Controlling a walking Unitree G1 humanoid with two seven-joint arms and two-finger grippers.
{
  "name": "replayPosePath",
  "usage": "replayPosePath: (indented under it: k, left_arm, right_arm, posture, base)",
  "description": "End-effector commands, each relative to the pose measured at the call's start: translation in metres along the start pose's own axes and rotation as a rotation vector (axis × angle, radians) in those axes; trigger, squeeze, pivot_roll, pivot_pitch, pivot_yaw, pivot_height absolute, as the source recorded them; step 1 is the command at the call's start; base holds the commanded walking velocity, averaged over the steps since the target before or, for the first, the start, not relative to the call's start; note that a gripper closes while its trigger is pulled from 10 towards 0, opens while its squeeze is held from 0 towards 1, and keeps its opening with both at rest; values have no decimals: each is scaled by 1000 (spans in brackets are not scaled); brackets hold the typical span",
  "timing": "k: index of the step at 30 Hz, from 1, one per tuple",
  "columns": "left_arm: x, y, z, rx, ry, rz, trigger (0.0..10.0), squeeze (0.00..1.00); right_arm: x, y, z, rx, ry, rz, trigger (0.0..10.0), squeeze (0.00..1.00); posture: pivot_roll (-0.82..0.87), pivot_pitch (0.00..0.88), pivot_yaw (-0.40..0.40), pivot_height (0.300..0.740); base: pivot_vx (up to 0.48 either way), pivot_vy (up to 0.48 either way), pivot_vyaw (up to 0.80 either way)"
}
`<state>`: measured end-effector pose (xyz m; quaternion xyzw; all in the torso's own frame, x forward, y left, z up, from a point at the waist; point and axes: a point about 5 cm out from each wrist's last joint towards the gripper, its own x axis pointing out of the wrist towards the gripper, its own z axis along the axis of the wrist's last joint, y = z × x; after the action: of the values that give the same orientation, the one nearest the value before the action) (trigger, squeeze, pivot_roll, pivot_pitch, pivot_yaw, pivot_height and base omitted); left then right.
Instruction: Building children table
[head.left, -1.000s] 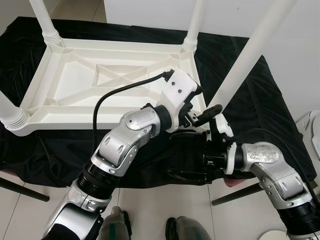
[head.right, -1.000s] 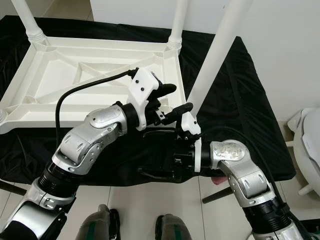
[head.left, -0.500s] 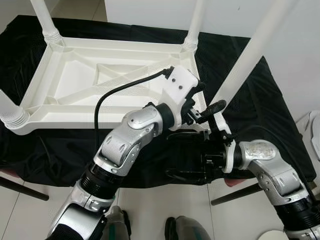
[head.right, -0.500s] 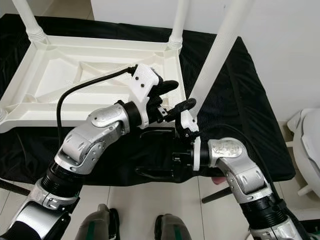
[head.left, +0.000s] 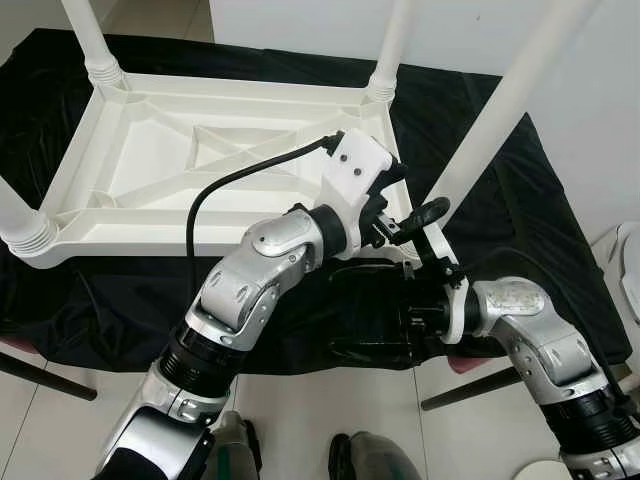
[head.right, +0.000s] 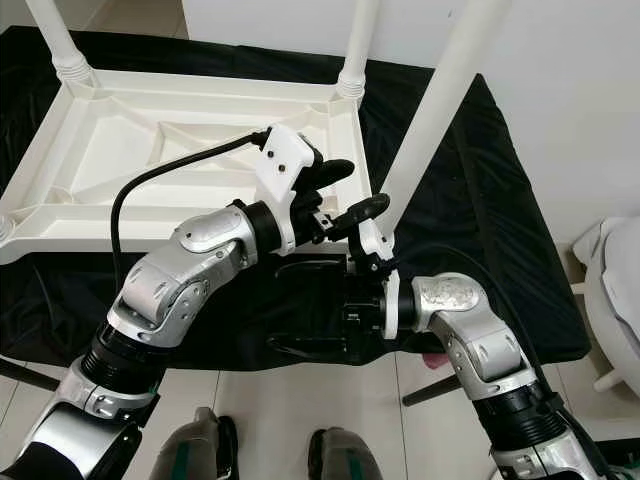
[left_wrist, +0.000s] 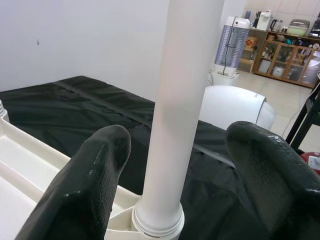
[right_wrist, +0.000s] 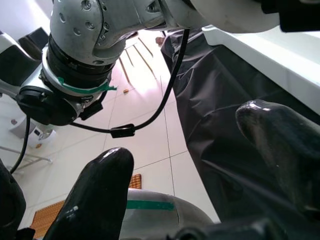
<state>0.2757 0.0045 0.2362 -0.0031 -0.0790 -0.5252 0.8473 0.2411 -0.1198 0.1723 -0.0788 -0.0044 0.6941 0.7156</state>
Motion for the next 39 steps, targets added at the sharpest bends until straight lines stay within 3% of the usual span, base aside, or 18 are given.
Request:
replayPosePath:
  k: [1,31,39]
  left_arm:
    - [8,-22,15,14,-57,-157,10000,0]
    - [7,-24,24,27,-78,-168,10000,0]
    - [7,-25,27,29,-85,-172,10000,0]
  right_arm:
    - [-2,-4,-5,46,6,-20,10000,0]
    - [-6,-13,-12,216,-51,-50,10000,0]
    - [-7,-12,-18,251,-10,-46,10000,0]
  posture:
    - [-93,86,-64,740]
    - [-95,86,-66,740]
    - [-98,89,-67,740]
  base:
    - [0,0,0]
    - [0,0,0]
    - [0,0,0]
